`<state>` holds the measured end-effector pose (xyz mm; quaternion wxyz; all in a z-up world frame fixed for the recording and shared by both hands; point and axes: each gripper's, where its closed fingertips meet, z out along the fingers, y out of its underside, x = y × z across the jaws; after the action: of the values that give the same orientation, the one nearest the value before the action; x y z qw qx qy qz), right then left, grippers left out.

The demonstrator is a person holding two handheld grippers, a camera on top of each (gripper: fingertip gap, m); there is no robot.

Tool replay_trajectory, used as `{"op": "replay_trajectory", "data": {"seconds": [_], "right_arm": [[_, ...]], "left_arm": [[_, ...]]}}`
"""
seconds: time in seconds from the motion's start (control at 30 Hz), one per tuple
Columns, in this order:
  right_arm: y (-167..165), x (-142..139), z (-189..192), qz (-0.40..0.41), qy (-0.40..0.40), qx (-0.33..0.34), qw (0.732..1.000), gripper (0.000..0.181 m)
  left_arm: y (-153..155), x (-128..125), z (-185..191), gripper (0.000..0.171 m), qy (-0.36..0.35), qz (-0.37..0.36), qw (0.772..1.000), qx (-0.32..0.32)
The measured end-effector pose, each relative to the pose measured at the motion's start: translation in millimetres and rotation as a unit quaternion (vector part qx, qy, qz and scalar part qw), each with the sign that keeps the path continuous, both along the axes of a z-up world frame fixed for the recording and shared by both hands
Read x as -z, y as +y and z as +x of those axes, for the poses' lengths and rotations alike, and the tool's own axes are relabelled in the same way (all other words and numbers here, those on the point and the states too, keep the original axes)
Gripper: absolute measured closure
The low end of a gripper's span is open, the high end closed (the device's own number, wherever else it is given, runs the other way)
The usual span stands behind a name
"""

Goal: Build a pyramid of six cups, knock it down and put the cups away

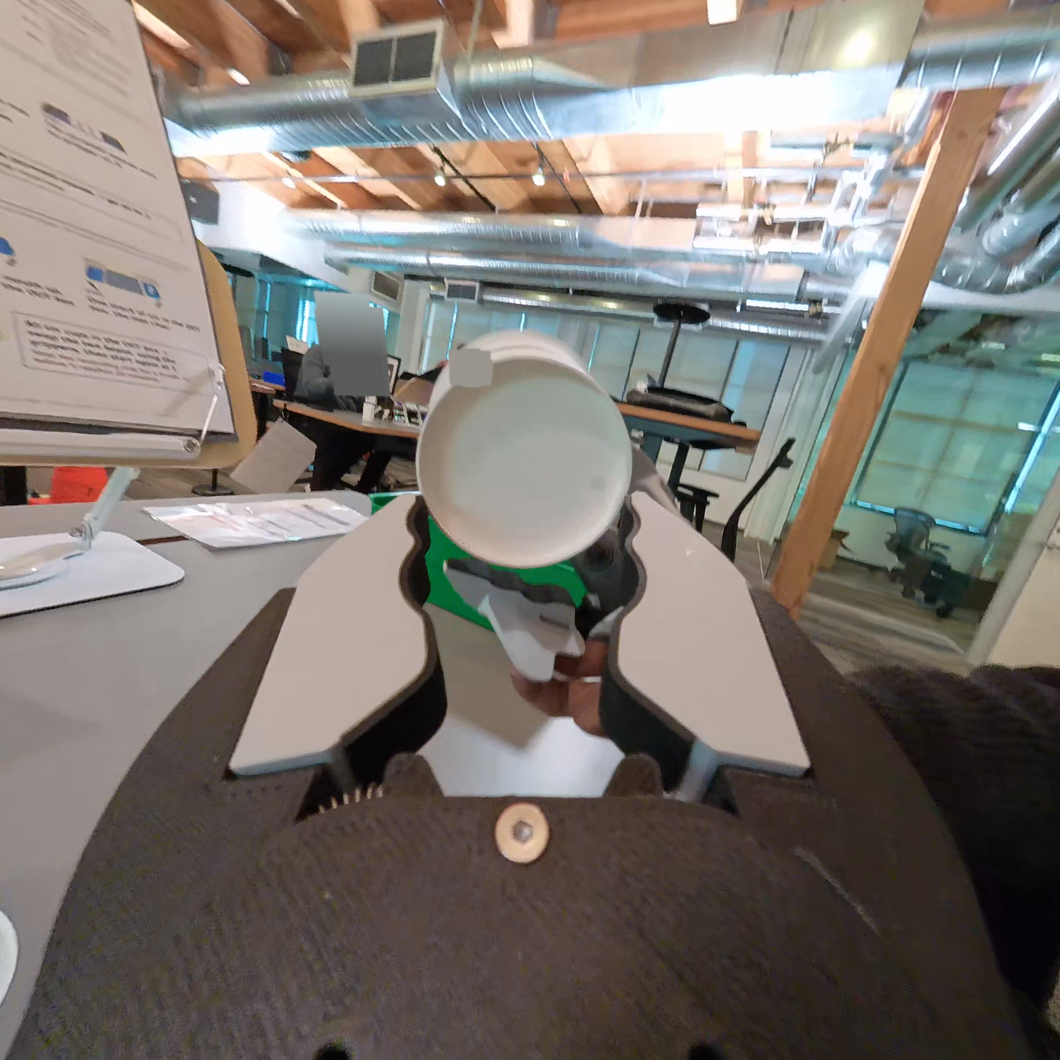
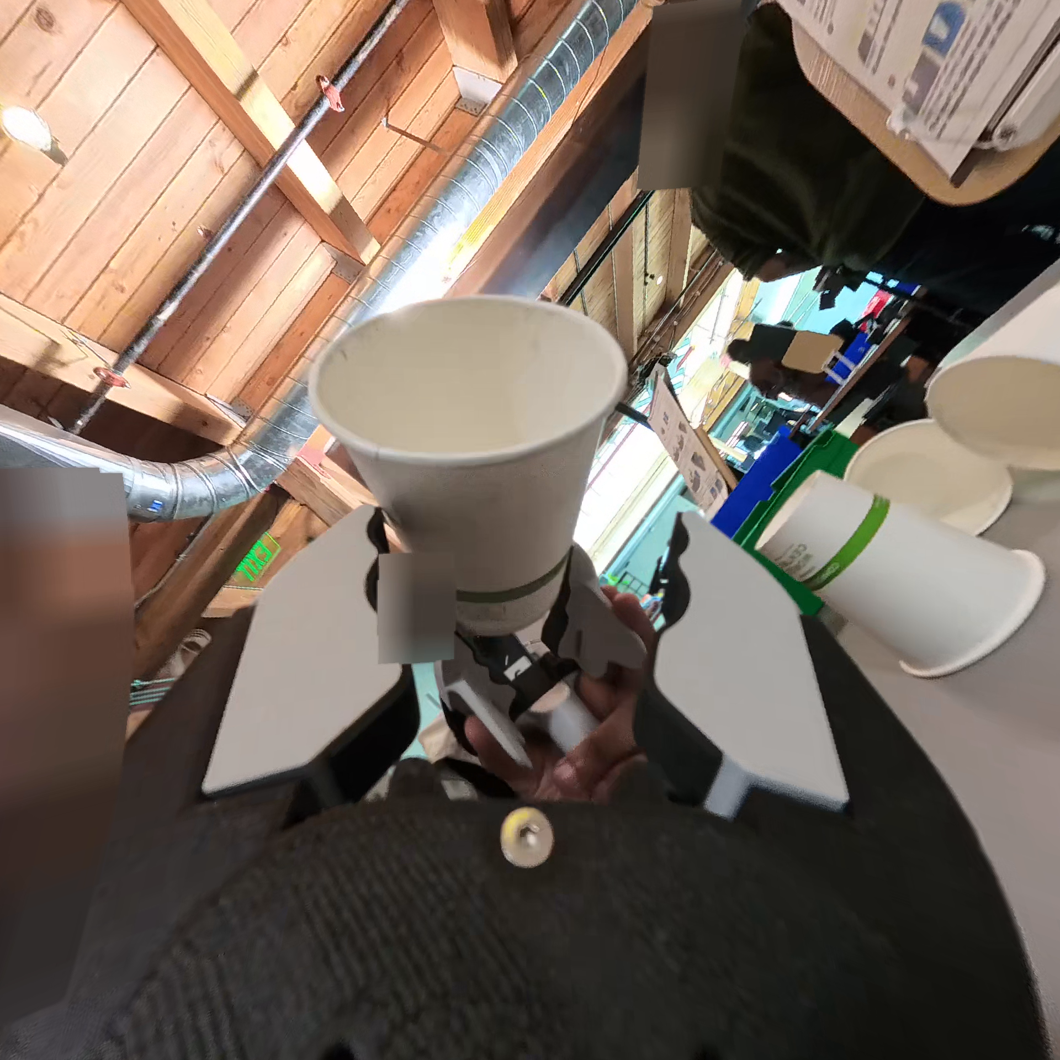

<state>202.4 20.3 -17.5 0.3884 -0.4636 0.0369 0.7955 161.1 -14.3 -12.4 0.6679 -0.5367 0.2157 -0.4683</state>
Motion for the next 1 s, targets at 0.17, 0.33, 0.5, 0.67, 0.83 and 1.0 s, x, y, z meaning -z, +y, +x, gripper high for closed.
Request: {"op": "replay_trajectory", "data": {"seconds": [0.17,0.33,0.5,0.67,0.83,1.0], "right_arm": [[7,-5,16,0.037,-0.024,0.058,0.997,0.080],[12,-6,24,0.060,-0.053,0.074,0.994,0.077],[14,-4,25,0.068,-0.076,0.084,0.991,0.080],[16,-7,28,0.078,-0.101,0.103,0.986,0.080],[32,-36,66,0.130,-0.176,0.196,0.956,0.081],[63,-66,144,0.196,-0.315,0.353,0.859,0.080]], "left_arm": [[-2,17,12,0.107,0.036,-0.009,0.999,0.029],[-6,32,23,0.107,0.075,-0.014,0.996,0.052],[-4,40,25,0.107,0.089,-0.023,0.994,0.066],[-2,45,25,0.109,0.098,-0.020,0.993,0.056],[2,48,22,0.111,0.110,-0.012,0.993,0.039],[6,54,16,0.111,0.111,-0.032,0.993,0.029]]}}
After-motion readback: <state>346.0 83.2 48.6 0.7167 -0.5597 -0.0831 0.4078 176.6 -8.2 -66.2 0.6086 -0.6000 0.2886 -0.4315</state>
